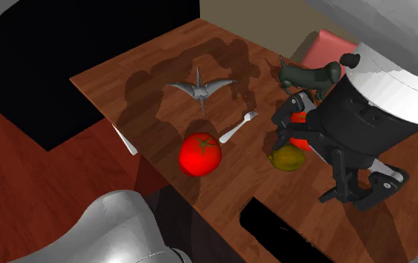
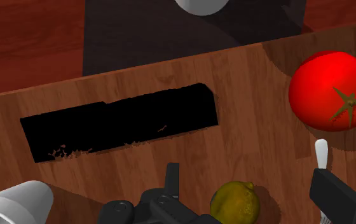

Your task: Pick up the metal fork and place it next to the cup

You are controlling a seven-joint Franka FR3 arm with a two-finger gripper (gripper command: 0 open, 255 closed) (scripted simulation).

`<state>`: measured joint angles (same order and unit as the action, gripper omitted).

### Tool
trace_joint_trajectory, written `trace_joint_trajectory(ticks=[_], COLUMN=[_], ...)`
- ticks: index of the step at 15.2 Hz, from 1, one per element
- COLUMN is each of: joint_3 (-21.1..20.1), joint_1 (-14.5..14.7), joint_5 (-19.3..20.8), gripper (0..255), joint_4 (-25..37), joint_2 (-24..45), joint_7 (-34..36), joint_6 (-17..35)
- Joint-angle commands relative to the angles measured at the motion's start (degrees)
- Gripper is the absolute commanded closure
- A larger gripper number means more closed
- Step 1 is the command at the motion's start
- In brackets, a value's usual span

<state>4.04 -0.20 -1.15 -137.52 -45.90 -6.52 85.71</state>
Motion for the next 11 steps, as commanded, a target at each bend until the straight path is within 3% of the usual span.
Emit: trace_joint_trajectory(ticks=[1,11], joint_3=[0.0,-6.5], joint_1=[0.0,5.2], joint_5=[0.0,-7.7], gripper=[0,0], joint_4=[0.0,-6.2], joint_2=[0.0,9.8], joint_7=[0.0,4.1], joint_6=[0.0,16.0])
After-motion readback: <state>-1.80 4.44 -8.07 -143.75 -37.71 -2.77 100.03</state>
